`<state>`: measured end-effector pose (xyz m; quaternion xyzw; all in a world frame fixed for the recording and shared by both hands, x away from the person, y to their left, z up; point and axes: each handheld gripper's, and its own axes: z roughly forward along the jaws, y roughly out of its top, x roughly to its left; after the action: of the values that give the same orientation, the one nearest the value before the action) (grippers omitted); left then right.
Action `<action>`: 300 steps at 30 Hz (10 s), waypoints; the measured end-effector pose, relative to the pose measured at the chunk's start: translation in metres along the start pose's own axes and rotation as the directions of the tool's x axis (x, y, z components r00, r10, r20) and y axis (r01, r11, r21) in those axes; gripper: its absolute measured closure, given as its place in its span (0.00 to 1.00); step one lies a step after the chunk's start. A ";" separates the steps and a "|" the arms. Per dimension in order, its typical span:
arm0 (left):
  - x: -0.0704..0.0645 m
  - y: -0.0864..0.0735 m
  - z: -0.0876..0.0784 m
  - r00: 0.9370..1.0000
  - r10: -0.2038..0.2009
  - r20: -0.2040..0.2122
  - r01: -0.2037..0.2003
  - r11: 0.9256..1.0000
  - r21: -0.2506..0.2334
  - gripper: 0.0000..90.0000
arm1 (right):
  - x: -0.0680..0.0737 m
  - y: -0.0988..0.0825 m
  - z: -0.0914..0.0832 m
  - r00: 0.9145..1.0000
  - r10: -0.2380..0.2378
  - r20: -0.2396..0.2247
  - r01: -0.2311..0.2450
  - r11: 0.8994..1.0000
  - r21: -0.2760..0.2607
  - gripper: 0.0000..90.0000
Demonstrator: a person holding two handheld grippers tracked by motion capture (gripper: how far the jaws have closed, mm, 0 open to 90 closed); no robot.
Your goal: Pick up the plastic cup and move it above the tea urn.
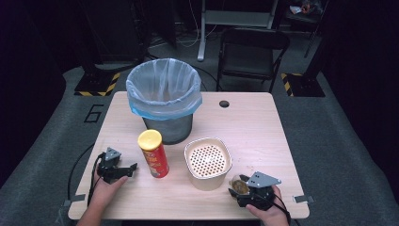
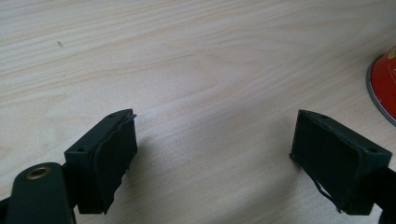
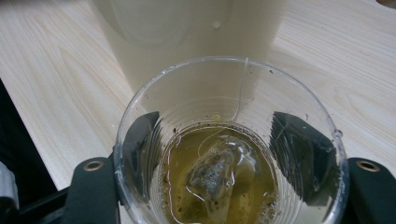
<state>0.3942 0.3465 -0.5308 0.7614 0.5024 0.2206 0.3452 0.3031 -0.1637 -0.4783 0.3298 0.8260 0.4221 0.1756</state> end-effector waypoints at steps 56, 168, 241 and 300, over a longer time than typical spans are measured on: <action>0.000 0.000 0.001 1.000 -0.001 0.007 0.001 1.000 -0.002 0.15 | -0.098 0.084 0.007 0.998 -0.031 0.049 0.032 0.999 -0.018 0.38; 0.000 0.000 0.000 1.000 -0.001 0.008 0.001 1.000 -0.001 0.15 | 0.014 0.123 0.088 -0.216 -0.923 0.319 0.884 -0.046 0.465 0.39; 0.000 0.000 0.000 1.000 -0.001 0.007 0.001 1.000 -0.001 0.15 | 0.028 0.129 0.071 -0.256 -0.868 0.425 0.900 -0.053 0.433 0.38; 0.000 0.000 0.000 1.000 -0.001 0.007 0.001 1.000 0.000 0.15 | -0.072 0.180 -0.002 1.000 -0.016 0.011 0.018 0.975 -0.220 0.38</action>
<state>0.3944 0.3463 -0.5310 0.7619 0.5015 0.2180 0.3472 0.4252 -0.1377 -0.3304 0.3033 0.7760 0.5080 0.2184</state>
